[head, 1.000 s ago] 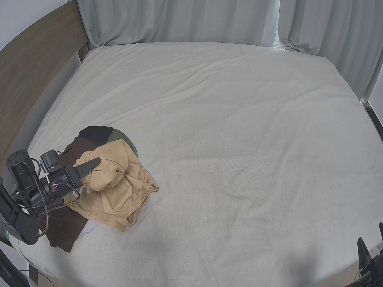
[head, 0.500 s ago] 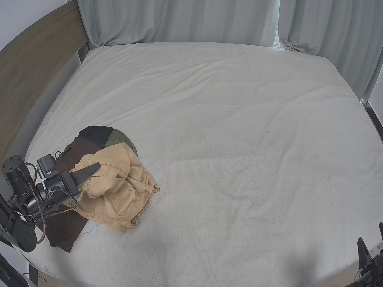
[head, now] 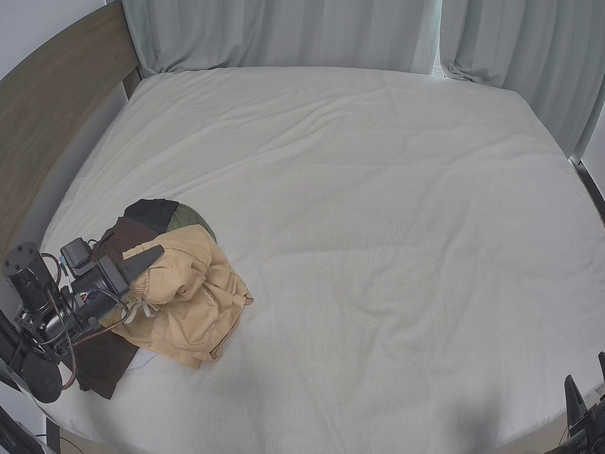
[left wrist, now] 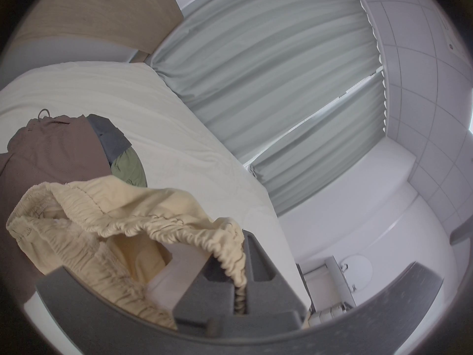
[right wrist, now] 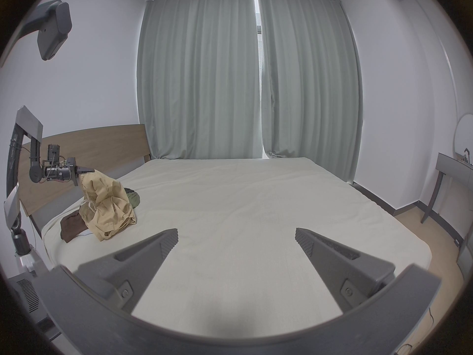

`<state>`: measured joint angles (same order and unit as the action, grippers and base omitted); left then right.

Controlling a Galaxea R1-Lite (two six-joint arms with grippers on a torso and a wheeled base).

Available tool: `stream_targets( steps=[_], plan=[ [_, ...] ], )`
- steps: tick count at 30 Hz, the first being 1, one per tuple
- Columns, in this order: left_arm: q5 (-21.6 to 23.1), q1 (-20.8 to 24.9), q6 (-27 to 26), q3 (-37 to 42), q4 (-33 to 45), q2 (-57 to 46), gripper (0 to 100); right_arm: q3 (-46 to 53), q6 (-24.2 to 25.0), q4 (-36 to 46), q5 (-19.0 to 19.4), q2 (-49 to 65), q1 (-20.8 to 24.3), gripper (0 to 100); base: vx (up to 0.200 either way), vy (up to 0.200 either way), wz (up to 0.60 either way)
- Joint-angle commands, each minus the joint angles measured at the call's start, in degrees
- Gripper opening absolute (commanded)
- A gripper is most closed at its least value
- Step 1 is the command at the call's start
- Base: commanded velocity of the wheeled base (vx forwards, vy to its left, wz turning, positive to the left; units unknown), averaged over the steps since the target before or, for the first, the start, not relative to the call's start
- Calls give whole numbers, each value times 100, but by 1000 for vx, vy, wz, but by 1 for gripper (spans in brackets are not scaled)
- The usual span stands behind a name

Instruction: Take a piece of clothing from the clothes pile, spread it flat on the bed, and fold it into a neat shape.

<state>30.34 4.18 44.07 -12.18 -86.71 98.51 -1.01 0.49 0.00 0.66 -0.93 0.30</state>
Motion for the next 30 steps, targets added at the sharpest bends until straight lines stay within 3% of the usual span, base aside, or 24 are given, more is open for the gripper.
stream_targets(
  steps=[1,5,8,24,30],
  plan=[
    [-802,637,366,-355,-21,-148,0,101,4,0,4,84,5,100,0,0,0],
    [-1496,1164,462,-593,58,-174,0,101,4,0,4,84,5,100,0,0,0],
    [-1698,1331,462,-654,58,-201,0,101,4,0,4,84,5,100,0,0,0],
    [-1777,1814,462,-1234,656,-350,0,101,13,0,-4,84,5,100,0,0,0],
    [-2410,2254,462,-1753,946,-306,0,101,13,0,-4,84,5,100,0,0,0]
  ],
)
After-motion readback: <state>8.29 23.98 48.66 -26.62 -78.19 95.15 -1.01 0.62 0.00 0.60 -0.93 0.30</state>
